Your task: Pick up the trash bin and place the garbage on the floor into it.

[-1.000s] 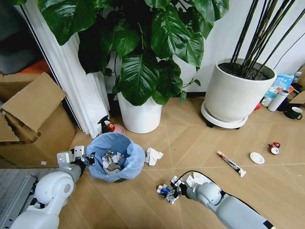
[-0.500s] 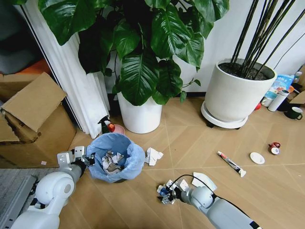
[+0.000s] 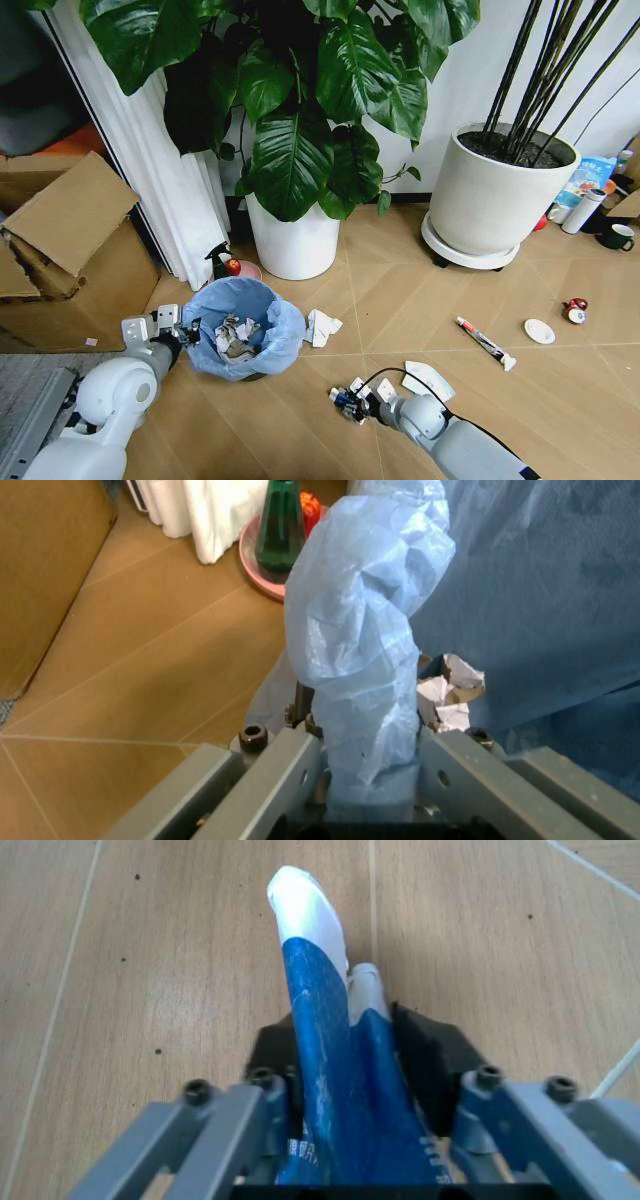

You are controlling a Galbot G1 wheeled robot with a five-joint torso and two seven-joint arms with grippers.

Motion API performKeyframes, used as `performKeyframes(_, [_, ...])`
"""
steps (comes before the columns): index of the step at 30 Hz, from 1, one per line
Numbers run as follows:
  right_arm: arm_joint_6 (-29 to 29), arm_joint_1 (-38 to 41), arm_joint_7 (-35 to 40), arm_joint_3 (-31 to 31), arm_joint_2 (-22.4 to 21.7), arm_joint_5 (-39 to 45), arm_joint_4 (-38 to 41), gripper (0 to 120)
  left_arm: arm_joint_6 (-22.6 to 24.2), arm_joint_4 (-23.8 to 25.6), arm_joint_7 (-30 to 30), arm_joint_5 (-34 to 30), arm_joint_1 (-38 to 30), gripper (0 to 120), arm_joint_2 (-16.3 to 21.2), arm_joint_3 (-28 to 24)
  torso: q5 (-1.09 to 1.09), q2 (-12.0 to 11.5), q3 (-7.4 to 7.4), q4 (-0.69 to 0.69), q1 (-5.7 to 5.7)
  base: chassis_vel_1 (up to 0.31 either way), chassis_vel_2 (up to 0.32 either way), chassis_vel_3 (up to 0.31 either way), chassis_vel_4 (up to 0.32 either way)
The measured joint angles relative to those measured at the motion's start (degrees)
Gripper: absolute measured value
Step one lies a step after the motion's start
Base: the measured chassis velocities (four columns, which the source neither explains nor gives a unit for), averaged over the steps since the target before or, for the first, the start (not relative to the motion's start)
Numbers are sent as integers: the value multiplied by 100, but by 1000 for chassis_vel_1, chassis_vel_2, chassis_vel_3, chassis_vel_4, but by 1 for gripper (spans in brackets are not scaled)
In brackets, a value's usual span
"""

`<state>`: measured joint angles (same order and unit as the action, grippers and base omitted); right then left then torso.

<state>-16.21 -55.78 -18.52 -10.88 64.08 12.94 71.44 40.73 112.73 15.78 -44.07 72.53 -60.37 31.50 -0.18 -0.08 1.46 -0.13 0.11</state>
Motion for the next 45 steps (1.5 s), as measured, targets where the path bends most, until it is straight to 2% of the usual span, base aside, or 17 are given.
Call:
performKeyframes(4, [14, -29, 13, 16, -13, 28, 8, 13, 0, -3, -4, -2, -6, 0, -4, -12, 0, 0, 0, 0, 0, 0, 0, 0, 0])
performKeyframes(9, [32, -76, 46, 61, -11, 51, 32, 3, 0, -4, -12, -2, -6, 0, -8, -13, 0, 0, 0, 0, 0, 0, 0, 0, 0])
performKeyframes(17, [48, -154, 143, 218, -10, 125, 135, 3, 0, -8, -23, -8, -12, 0, 5, -12, 0, 0, 0, 0, 0, 0, 0, 0, 0])
performKeyframes(25, [138, -368, 298, 903, 122, 201, 553, 3, 0, 10, -35, -15, -4, 0, 5, 15, 1, 0, 0, 0, 0, 0, 0, 0, 0])
performKeyframes(45, [917, -280, 457, 2127, -214, 0, 1925, 3, -4, 24, -56, -12, 38, 0, 18, 41, 0, 0, 0, 0, 0, 0, 0, 0, 0])
